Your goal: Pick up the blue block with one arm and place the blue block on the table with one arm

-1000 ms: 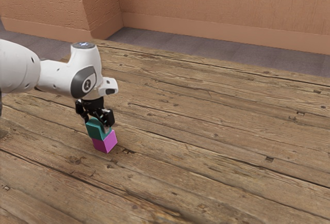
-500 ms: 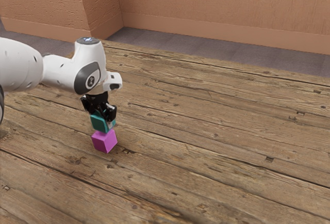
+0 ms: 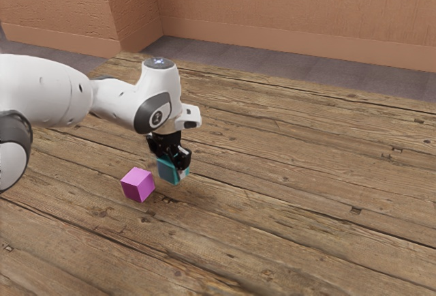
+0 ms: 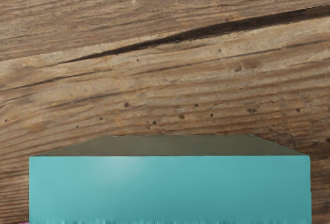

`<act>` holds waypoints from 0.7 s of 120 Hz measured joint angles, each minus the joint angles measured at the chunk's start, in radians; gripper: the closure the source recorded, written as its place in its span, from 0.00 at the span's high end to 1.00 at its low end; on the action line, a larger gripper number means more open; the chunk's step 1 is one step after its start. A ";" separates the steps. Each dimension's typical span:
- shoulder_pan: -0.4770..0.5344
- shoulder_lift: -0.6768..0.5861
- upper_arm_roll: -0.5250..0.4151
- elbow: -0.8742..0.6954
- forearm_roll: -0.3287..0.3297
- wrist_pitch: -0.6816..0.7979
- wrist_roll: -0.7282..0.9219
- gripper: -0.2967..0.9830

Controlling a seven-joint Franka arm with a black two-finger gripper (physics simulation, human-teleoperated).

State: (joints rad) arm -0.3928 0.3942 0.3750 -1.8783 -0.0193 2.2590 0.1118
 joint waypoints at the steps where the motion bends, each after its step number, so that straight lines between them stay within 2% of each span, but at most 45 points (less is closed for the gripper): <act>1: 0.000 0.001 -0.001 0.001 0.000 0.000 0.000 0.49; 37: 0.004 0.009 -0.017 0.010 -0.015 -0.004 0.006 0.66; 55: 0.006 0.001 -0.010 0.049 -0.009 -0.018 0.011 0.72; 67: 0.007 -0.027 -0.004 0.105 0.003 -0.082 0.014 0.74; 84: 0.003 -0.135 0.005 0.199 0.013 -0.251 0.015 0.75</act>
State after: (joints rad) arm -0.3894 0.2596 0.3799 -1.6797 -0.0066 2.0083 0.1264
